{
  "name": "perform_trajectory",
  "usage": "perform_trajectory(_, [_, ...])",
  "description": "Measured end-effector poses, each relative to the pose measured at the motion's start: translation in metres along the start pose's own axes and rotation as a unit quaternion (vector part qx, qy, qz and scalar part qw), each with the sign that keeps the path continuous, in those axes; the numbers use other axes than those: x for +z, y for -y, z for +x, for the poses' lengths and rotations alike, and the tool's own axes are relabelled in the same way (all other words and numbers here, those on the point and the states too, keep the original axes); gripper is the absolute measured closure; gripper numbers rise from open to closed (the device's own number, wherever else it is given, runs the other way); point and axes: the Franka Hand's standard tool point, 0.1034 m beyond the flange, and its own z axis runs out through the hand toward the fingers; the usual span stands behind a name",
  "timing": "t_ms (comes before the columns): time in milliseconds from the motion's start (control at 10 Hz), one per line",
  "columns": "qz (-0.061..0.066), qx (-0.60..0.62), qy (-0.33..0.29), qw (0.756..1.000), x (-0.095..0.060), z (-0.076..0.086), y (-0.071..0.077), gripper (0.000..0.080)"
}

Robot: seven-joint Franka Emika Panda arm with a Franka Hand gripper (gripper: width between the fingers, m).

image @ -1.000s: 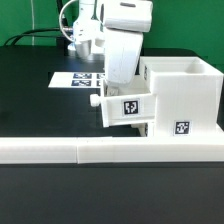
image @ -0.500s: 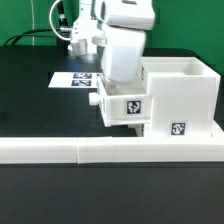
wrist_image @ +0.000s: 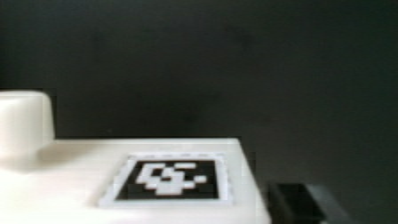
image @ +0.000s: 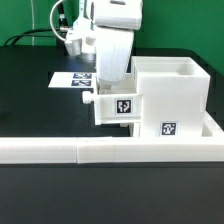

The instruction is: Assemble drawer

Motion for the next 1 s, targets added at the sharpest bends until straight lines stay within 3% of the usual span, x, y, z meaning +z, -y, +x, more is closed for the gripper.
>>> perform_trajectory(200, [-0.002,-0.002,-0.001,1.0,-0.002,0.003,-0.001,0.0234])
perform_trajectory(300, [-0.003,-0.002,-0.001,1.0,-0.004,0.004,-0.002,0.0174])
perform_trajectory(800, [-0.001,0.0,0.01,1.0,-0.032,-0.003,-0.006,0.015])
perform_trajectory(1000, [-0.003,-0.016,0.014,1.0,-0.04,-0.016,-0.006,0.015])
